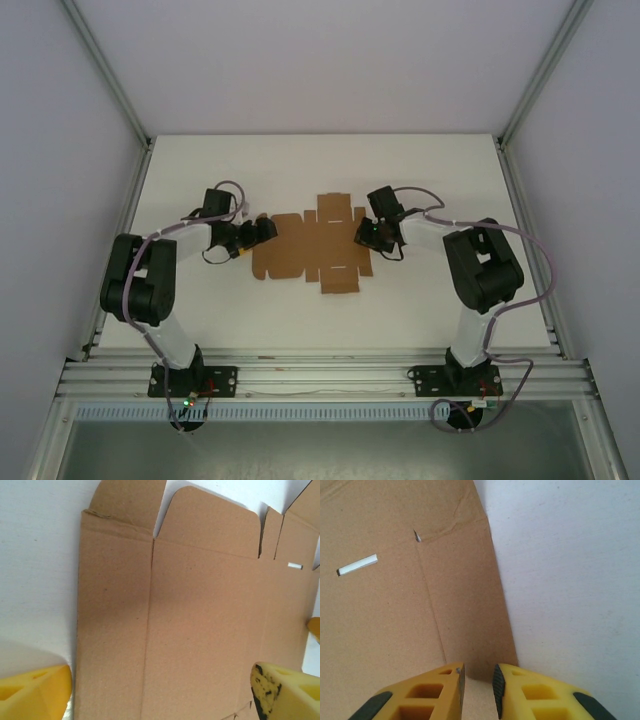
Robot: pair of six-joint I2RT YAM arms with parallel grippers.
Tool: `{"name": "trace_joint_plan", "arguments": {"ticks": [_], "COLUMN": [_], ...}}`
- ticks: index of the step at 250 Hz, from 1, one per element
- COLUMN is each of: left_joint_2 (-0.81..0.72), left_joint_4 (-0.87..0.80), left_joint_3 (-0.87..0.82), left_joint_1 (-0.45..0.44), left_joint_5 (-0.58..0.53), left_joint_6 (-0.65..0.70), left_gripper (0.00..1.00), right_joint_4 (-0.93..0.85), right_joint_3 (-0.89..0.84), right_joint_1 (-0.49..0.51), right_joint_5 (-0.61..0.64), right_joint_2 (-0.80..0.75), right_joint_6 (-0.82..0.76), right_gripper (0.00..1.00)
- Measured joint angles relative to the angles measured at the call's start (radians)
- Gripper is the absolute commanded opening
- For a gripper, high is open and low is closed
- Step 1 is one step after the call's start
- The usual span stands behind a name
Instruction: Assemble paper box
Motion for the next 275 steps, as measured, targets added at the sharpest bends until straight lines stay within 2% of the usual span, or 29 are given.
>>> {"name": "trace_joint_plan", "arguments": {"ticks": [28, 79, 106, 125, 142, 166, 190, 215, 236, 275], "left_joint_2": [0.01, 0.004, -0.024, -0.039, -0.042, -0.042, -0.042, -0.042, -0.055, -0.161], "left_joint_4": [0.027, 0.196, 0.234, 0.239, 0.238, 0.215, 0.188, 0.185, 0.197, 0.282], "left_joint_3": [0.001, -0.043, -0.055, -0.055, -0.055, -0.053, -0.049, -0.047, -0.047, -0.063], "left_joint_1": [0.008, -0.025, -0.028, -0.028, -0.029, -0.037, -0.049, -0.057, -0.062, -0.065], "left_joint_5": [0.052, 0.23, 0.266, 0.267, 0.258, 0.215, 0.165, 0.14, 0.143, 0.174], "left_joint_6": [-0.021, -0.102, -0.12, -0.12, -0.114, -0.084, -0.043, -0.024, -0.018, -0.021], "left_gripper": [0.88, 0.82, 0.69, 0.64, 0.56, 0.38, 0.16, 0.0, 0.0, 0.0], "right_joint_4": [0.018, 0.05, 0.078, 0.098, 0.109, 0.121, 0.142, 0.157, 0.151, 0.131], "right_joint_3": [-0.008, -0.02, -0.032, -0.044, -0.052, -0.059, -0.075, -0.093, -0.117, -0.209], "right_joint_1": [0.0, -0.001, -0.001, -0.001, -0.001, -0.001, 0.0, -0.003, -0.013, -0.1], "right_joint_5": [0.0, 0.0, 0.0, 0.001, 0.001, 0.001, -0.001, -0.002, -0.007, -0.062], "right_joint_2": [0.0, 0.0, -0.002, -0.008, -0.012, -0.016, -0.025, -0.042, -0.075, -0.248], "right_joint_6": [-0.017, -0.032, -0.036, -0.042, -0.044, -0.051, -0.061, -0.078, -0.096, -0.138], "right_gripper": [0.26, 0.26, 0.26, 0.26, 0.26, 0.27, 0.29, 0.34, 0.4, 0.71]}}
